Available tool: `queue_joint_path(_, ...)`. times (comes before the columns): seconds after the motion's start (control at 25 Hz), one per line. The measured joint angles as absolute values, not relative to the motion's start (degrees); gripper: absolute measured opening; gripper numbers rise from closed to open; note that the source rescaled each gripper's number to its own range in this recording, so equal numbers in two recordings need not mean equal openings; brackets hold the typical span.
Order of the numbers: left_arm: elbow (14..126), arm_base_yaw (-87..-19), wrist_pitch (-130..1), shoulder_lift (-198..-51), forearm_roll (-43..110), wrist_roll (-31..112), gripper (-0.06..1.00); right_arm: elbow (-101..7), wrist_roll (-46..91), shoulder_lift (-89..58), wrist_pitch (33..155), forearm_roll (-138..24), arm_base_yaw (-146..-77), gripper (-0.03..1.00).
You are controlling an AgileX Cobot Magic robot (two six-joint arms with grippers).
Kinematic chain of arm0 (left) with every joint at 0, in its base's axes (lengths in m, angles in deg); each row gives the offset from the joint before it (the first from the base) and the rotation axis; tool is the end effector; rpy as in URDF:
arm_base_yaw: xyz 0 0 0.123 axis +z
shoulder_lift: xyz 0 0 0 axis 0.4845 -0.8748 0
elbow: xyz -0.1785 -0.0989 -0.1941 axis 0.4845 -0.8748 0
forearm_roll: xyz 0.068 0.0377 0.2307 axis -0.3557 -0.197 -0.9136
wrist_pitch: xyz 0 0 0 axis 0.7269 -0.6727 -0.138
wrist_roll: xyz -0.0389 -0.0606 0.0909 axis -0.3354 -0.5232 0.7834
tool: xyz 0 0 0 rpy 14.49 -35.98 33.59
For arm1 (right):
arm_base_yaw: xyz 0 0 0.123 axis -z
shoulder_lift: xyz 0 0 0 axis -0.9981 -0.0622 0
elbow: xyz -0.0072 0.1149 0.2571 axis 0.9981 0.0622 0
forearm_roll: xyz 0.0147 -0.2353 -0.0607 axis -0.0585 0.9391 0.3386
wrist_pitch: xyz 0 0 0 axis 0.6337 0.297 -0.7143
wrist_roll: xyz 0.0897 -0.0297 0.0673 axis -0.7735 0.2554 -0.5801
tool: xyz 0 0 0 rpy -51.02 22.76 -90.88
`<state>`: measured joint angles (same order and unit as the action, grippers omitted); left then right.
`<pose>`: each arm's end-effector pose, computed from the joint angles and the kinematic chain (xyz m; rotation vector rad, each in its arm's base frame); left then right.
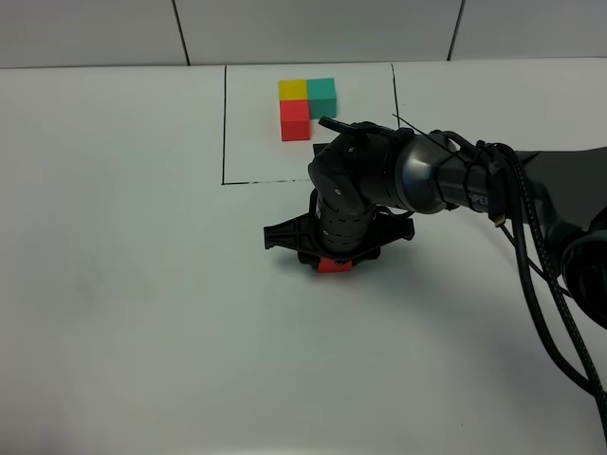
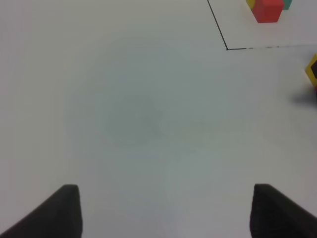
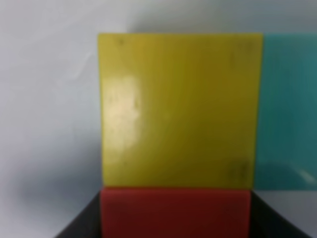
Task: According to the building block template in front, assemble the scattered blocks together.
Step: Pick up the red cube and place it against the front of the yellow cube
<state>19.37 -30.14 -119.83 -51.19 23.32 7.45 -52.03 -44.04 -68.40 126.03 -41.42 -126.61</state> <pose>0.0132 -0.0063 0.2661 0.0448 2.0095 -0.0712 0.3367 0.2704 0.0874 -0.0489 2.9057 0.1047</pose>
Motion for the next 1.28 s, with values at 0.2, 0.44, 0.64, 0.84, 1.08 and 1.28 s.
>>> queue_joint_path(0.2,19.4,-30.1,-119.8,-51.2,23.3,7.4,0.61,-52.0,-44.0,-68.4,126.1,-41.4,-126.6,0.02)
queue_joint_path(0.44,19.4,-30.1,-119.8,-51.2,23.3,7.4,0.61,-52.0,-43.6,-68.4,126.1,-41.7,-126.6,0.02)
queue_joint_path(0.64,19.4,-30.1,-119.8,-51.2,23.3,7.4,0.61,-52.0,-43.2,-68.4,126.1,-41.9,-126.6,0.02)
queue_joint_path(0.84,19.4,-30.1,-119.8,-51.2,23.3,7.4,0.61,-52.0,-43.0,-68.4,126.1,-42.3,-126.6,0.02)
queue_joint_path(1.08,19.4,-30.1,-119.8,-51.2,23.3,7.4,0.61,-52.1,-41.5,-68.4,125.7,-43.5,-126.6,0.21)
queue_joint_path(1.28,19.4,-30.1,-119.8,-51.2,23.3,7.4,0.61,-52.2,-40.1,-68.4,125.1,-44.8,-126.6,0.42)
